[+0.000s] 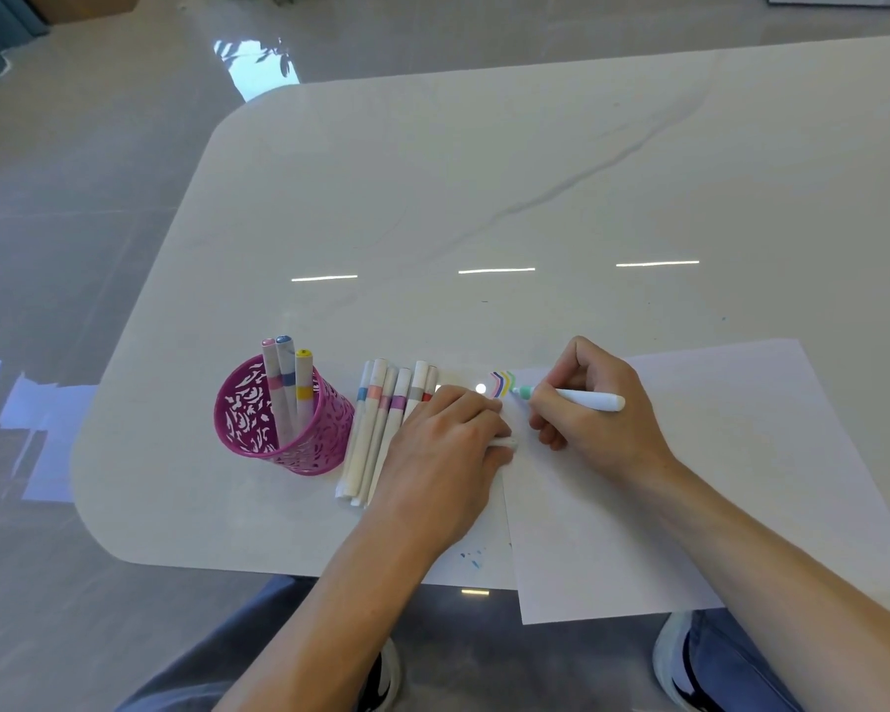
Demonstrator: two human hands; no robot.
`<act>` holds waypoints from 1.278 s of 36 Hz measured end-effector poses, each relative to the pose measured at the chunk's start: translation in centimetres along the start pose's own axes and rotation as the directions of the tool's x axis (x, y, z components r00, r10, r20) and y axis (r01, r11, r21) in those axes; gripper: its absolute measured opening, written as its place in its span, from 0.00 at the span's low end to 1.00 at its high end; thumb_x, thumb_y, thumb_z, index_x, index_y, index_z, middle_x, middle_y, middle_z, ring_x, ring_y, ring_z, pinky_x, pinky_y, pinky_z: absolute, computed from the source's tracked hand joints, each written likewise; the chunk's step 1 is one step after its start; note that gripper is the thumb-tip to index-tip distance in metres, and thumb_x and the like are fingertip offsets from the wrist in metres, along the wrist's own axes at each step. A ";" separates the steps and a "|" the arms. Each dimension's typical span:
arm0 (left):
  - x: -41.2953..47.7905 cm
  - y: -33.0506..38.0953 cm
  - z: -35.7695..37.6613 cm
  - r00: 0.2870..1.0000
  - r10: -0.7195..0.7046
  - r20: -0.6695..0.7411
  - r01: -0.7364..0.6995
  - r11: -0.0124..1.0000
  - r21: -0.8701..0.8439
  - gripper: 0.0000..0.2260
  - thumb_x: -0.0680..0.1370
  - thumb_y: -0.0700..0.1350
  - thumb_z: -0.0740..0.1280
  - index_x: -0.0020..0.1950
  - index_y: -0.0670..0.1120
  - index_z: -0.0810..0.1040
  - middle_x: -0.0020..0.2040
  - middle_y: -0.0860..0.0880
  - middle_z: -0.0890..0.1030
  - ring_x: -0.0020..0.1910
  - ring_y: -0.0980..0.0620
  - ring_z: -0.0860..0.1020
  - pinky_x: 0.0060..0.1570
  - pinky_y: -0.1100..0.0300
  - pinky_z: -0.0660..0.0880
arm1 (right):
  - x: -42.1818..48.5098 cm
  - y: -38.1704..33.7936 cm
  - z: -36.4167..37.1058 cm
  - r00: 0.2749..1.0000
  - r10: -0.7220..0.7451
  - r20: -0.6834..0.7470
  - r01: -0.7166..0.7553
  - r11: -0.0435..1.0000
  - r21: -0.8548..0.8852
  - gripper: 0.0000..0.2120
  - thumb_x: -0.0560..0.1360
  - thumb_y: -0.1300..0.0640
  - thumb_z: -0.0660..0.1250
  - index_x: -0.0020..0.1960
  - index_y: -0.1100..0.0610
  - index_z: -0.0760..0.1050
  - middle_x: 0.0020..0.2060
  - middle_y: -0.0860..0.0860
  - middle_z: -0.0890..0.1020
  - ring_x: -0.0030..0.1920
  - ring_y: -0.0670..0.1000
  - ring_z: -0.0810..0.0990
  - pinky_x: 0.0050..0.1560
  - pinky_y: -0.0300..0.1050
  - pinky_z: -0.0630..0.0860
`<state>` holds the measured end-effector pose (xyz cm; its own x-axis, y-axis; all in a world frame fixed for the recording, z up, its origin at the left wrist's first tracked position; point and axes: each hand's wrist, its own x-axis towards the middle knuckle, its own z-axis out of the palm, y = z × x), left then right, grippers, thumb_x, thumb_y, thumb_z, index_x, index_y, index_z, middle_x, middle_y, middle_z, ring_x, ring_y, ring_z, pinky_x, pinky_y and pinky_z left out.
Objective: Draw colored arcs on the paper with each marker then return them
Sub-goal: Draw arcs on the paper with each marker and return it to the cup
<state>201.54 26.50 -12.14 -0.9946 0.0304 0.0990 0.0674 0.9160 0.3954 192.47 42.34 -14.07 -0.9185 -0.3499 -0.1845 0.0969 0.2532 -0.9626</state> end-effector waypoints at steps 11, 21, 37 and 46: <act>0.0 0.0 0.2 1.000 0.000 0.010 0.000 1.000 0.017 0.06 0.74 0.44 0.76 0.49 0.46 0.85 0.52 0.53 0.84 0.54 0.49 0.79 0.54 0.55 0.77 | 0.0 0.1 0.0 1.000 0.006 0.019 -0.007 0.999 0.040 0.07 0.68 0.57 0.69 0.37 0.51 0.71 0.29 0.55 0.84 0.27 0.52 0.81 0.29 0.41 0.76; -0.1 0.3 -0.2 1.000 -0.022 0.015 0.023 1.000 -0.016 0.06 0.77 0.46 0.72 0.51 0.47 0.85 0.53 0.54 0.83 0.56 0.52 0.78 0.55 0.56 0.76 | 0.6 -1.6 -1.7 0.994 0.004 -0.107 0.023 0.967 0.254 0.02 0.77 0.63 0.68 0.49 0.60 0.75 0.33 0.57 0.85 0.30 0.55 0.82 0.30 0.46 0.79; 0.0 0.6 -1.6 0.873 -0.466 0.144 0.439 0.622 -0.648 0.06 0.78 0.44 0.71 0.54 0.53 0.82 0.40 0.58 0.84 0.38 0.61 0.83 0.40 0.70 0.76 | -3.3 -4.3 -3.7 0.994 0.111 -0.024 -0.105 0.977 0.186 0.10 0.83 0.57 0.67 0.50 0.58 0.86 0.40 0.55 0.88 0.40 0.53 0.87 0.44 0.47 0.86; 0.0 0.6 -1.4 0.847 -0.445 0.292 0.488 0.430 -0.759 0.07 0.82 0.41 0.66 0.58 0.48 0.79 0.45 0.52 0.86 0.37 0.53 0.83 0.37 0.64 0.78 | -3.8 -4.7 -3.5 0.996 0.069 0.048 -0.076 0.982 0.171 0.08 0.84 0.57 0.65 0.53 0.60 0.79 0.43 0.55 0.89 0.44 0.56 0.89 0.48 0.49 0.86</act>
<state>201.67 26.45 -10.64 -0.8951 -0.2645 -0.3590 -0.3968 0.1052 0.9118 194.18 45.63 -8.18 -0.8899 -0.3748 -0.2599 0.2310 0.1210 -0.9654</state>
